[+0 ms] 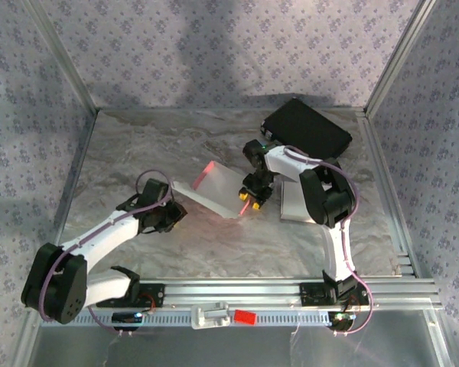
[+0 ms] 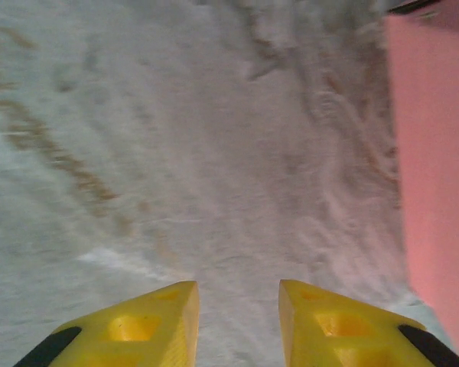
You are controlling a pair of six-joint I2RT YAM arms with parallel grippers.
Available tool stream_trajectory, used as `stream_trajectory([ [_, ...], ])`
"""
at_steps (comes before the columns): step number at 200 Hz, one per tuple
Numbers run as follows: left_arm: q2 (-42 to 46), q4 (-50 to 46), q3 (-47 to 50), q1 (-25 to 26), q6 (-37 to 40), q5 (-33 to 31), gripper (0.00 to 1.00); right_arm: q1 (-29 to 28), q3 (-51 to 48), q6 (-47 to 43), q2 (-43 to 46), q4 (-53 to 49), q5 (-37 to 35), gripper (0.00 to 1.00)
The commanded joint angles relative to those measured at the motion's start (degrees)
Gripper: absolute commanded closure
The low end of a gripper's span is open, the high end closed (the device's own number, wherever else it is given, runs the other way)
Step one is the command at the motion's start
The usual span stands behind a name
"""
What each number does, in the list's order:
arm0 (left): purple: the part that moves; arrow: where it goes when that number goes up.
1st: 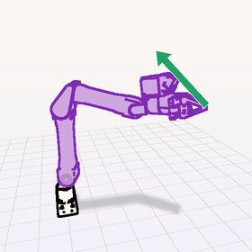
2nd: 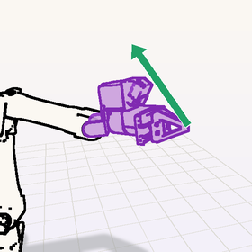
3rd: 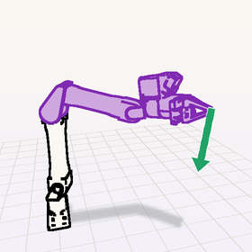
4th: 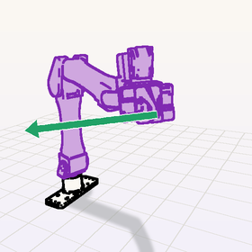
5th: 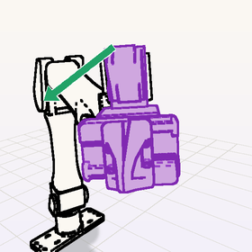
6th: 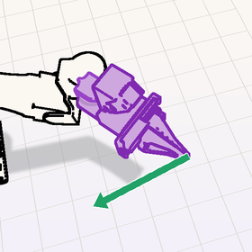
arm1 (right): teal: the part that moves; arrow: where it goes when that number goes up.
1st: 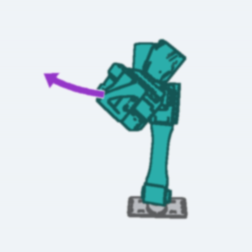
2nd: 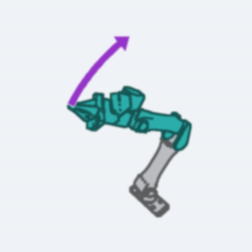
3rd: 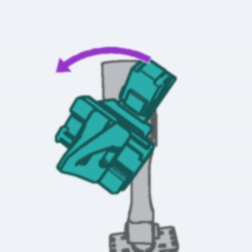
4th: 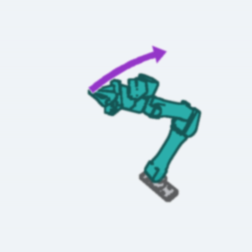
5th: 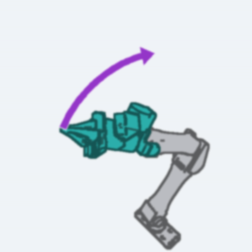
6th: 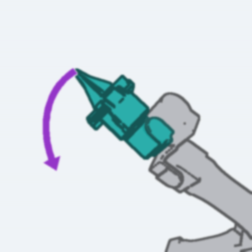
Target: Fold the paper box
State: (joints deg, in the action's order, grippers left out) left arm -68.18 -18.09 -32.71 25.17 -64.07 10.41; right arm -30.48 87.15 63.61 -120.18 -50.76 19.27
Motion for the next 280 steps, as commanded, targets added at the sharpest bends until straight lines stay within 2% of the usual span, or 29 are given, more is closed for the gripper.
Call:
stream_trajectory([
  [1,-1.43,10.06,-1.46,0.99,-5.07,1.46,0.67,-2.13,-1.2,2.75,2.23,-0.27,1.0,0.47],
  [25,-3.32,10.86,-3.72,1.55,-5.36,0.53,0.66,-2.35,-1.37,1.25,6.61,-1.28,-1.38,0.41],
  [77,-5.91,10.09,-7.78,1.63,-4.66,-0.79,0.66,-2.66,1.47,-8.28,15.05,-3.93,-7.19,0.39],
  [110,-7.98,10.95,-9.58,1.39,-4.42,-0.66,0.66,-5.0,5.0,-23.76,19.94,-0.5,-10.43,0.44],
  [131,-9.43,10.77,-11.47,0.54,-3.45,-0.37,0.65,-9.09,6.62,-36.79,22.36,2.68,-9.84,0.46],
  [146,-10.57,10.79,-12.6,-0.49,-2.78,0.34,0.65,-11.15,7.41,-44.22,23.41,4.45,-6.49,0.46],
  [162,-11.88,11.5,-13.64,-1.34,-2.06,1.6,0.65,-12.32,10.7,-48.72,22.12,3.34,-2.72,0.46],
  [183,-13.45,12.22,-15.54,-1.96,-0.98,2.79,0.65,-14.19,16.44,-52.67,18.1,-1.77,-3.24,0.46],
  [251,-15.95,11.67,-18.95,-2.49,0.04,4.26,0.64,-19.47,30.67,-55.82,5.01,-15.32,-14.45,0.44],
  [280,-16.8,11.23,-19.95,-2.93,0.77,5.17,0.64,-20.14,33.15,-55.29,2.23,-17.25,-16.95,0.51],
])
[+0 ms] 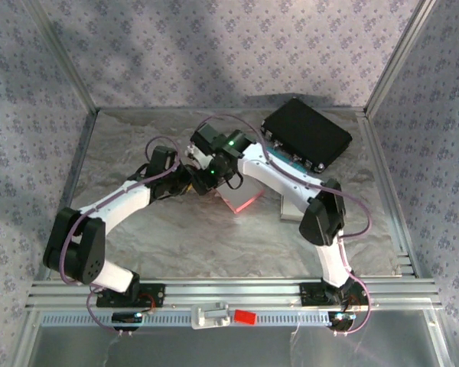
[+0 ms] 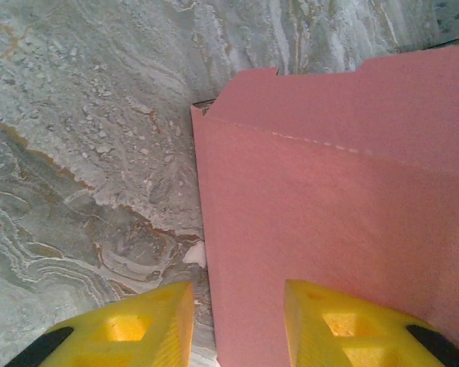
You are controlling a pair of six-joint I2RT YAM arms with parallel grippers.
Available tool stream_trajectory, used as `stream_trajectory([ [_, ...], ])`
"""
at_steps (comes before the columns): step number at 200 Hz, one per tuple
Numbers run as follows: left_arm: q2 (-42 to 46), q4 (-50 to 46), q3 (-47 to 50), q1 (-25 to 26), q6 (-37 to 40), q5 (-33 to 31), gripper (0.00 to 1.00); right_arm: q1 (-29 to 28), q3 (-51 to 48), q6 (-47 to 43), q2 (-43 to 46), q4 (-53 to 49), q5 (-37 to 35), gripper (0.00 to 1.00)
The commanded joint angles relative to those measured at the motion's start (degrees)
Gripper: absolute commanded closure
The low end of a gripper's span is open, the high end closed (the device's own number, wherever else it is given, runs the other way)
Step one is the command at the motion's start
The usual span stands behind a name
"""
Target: Fold the paper box
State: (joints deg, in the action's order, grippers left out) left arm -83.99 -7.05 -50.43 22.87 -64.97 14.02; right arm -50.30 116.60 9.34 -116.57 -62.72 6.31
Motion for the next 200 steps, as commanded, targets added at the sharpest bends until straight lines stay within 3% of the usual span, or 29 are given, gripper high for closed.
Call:
stream_trajectory([
  [1,-1.0,0.19,-2.26,-0.63,1.68,1.64,0.64,-0.27,3.76,-1.01,-1.46,-5.39,-4.09,0.52],
  [18,-1.28,-0.6,-3.12,-0.68,2.27,1.8,0.64,-0.27,5.24,-0.28,-2.81,-5.93,-4.66,0.63],
  [50,1.25,-7.17,-6.21,-0.8,5.56,-2.08,0.64,1.12,7.28,7.11,-3.66,-5.25,-5.74,1.0],
  [91,6.91,-20.37,-11.41,-1.33,10.66,-9.82,0.64,3.63,7.78,28.89,-1.99,-0.12,-4.83,1.0],
  [129,11.83,-26.57,-11.97,-2.22,12.73,-11.99,0.64,3.51,9.36,50.03,-2.88,2.13,-7.37,1.0],
  [161,14.71,-28.79,-9.89,-3.01,13.88,-9.78,0.64,1.42,21.03,66.35,-8.02,-9.84,-16.26,1.0],
  [181,16.24,-30.07,-8.8,-3.36,14.77,-7.89,0.64,0.66,28.74,77.06,-12.28,-20.55,-17.36,1.0],
  [200,17.55,-31.44,-8.46,-3.69,16.54,-6.7,0.64,0.32,31.43,84.68,-14.16,-24.42,-18.42,1.0],
])
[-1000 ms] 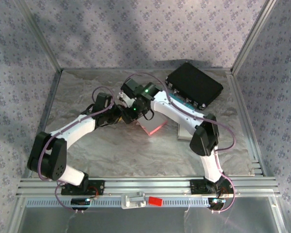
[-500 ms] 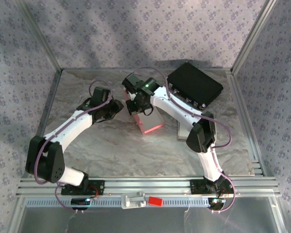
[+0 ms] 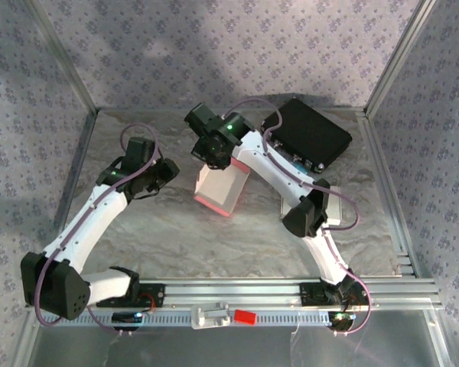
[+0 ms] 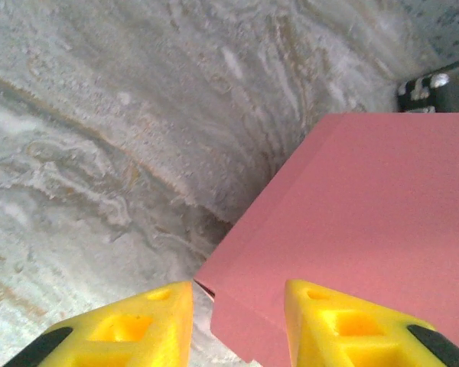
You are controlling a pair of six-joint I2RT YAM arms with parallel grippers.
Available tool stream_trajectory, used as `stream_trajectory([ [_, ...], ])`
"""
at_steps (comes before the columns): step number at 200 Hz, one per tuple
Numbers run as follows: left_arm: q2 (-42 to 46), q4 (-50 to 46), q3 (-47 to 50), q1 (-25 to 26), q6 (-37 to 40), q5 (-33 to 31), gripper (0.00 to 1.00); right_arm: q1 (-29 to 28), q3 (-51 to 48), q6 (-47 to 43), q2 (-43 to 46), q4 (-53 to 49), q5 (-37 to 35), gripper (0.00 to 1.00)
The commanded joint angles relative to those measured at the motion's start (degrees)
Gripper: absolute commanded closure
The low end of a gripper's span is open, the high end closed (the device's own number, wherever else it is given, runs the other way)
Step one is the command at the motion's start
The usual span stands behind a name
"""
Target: Fold the paper box
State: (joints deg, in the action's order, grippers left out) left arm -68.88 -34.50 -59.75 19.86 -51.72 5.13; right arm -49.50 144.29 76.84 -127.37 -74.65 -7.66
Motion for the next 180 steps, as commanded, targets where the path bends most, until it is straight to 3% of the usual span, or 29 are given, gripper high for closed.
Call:
stream_trajectory([
  [1,2.53,-3.99,0.94,-0.68,3.3,2.27,0.64,-0.5,3.73,17.59,-3.34,-12.51,-4.51,1.0],
  [47,5.26,-8.96,2.2,-2.68,7.25,6.24,0.64,-1.35,3.48,29.65,-4.44,-9.75,-7.91,1.0],
  [83,6.03,-7.6,5.27,-2.89,10.81,12.68,0.65,-1.44,2.73,33.32,-5.23,-5.84,-9.29,1.0],
  [108,6.14,-7.4,6.78,-2.89,14.22,13.93,0.63,-1.48,-0.62,33.06,-3.51,-1.82,-10.02,0.83],
  [157,3.66,-4.74,8.02,-2.37,21.16,13.32,0.61,-0.65,-8.14,21.52,2.61,3.9,-10.62,0.61],
  [180,2.72,-2.79,7.46,-1.91,25.11,12.56,0.61,0.52,-9.77,6.63,6.21,7.05,-12.88,0.58],
])
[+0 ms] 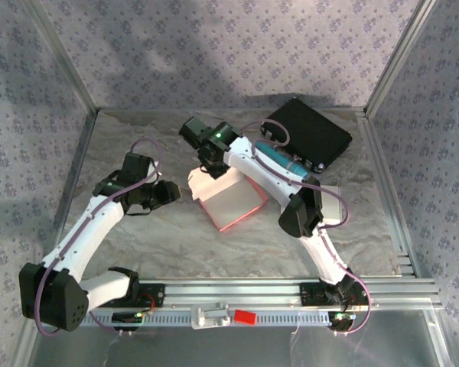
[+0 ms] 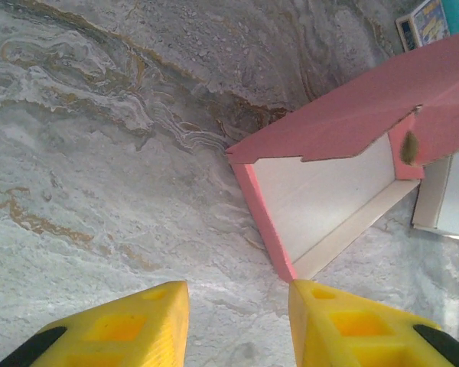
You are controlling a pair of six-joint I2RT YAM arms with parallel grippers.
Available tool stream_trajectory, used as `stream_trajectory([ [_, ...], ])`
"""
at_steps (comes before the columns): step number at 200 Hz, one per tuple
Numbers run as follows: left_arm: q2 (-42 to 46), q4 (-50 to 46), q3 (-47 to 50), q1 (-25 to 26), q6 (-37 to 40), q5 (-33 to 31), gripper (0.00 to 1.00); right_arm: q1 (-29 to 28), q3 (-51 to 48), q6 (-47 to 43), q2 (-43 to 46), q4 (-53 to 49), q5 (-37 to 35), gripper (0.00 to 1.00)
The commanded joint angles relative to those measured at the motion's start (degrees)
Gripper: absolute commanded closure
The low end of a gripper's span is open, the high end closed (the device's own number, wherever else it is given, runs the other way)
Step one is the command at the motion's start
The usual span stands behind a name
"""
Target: Fold the paper box
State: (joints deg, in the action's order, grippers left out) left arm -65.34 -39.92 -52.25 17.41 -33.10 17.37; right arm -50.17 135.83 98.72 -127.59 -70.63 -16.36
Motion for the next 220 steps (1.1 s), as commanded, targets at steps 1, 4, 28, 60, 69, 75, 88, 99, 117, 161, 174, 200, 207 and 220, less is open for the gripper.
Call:
stream_trajectory([
  [1,-0.78,2.73,-0.13,0.58,6.65,0.27,0.61,1.25,-1.38,-16.2,6.63,3.3,-4.28,0.58],
  [4,-0.82,2.91,-0.27,0.67,7.11,0.3,0.61,1.5,-1.8,-19.13,7.32,4.2,-4.57,0.58],
  [28,-1.09,4.32,-1.48,2.18,9.95,0.71,0.59,3.89,-9.17,-47.46,15.09,13.25,-2.58,0.56],
  [60,-3.27,7.17,-1.25,5.41,11.65,-1.96,0.57,11.98,-27.44,-82.51,28.02,25.24,17.98,0.51],
  [69,-4.33,7.79,-1.49,5.61,11.81,-2.62,0.56,15.8,-32.36,-88.31,30.61,26.58,24.91,0.51],
  [75,-4.92,7.54,-2.01,5.76,12.23,-4.04,0.56,18.44,-34.59,-91.3,31.84,26.63,28.89,0.51],
  [88,-6.33,5.58,-3.52,5.79,12.88,-8.74,0.56,24.06,-37.84,-97.54,32.73,25.72,36.79,0.51],
  [99,-7.11,4.82,-4.67,5.48,13.47,-11.23,0.56,28.46,-39.22,-101.79,31.83,24.56,45.07,0.49],
  [117,-7.95,5.97,-5.05,4.53,13.36,-9.77,0.55,32.33,-40.78,-107.92,28.77,24.36,50.17,0.49],
  [161,-13.13,4.37,-7.73,3.91,12.34,-8.51,0.54,33.93,-36.16,-119.5,16.99,20.26,52.79,0.49],
  [174,-14.16,4.63,-8.1,3.37,11.79,-8.01,0.54,33.37,-33.59,-120.59,13.86,19.44,51.48,0.49],
  [200,-16.35,4.8,-9.69,2.65,11.48,-6.56,0.54,33.26,-27.99,-120.82,8.3,18.49,52.23,0.49],
  [207,-17.07,4.6,-10.17,2.5,11.42,-6.47,0.54,33.38,-26.88,-120.7,7.24,18.52,52.58,0.49],
  [220,-18.26,4.17,-11.09,2.21,11.63,-6.14,0.54,33.31,-25.0,-120.88,5.47,18.6,53.62,0.49],
])
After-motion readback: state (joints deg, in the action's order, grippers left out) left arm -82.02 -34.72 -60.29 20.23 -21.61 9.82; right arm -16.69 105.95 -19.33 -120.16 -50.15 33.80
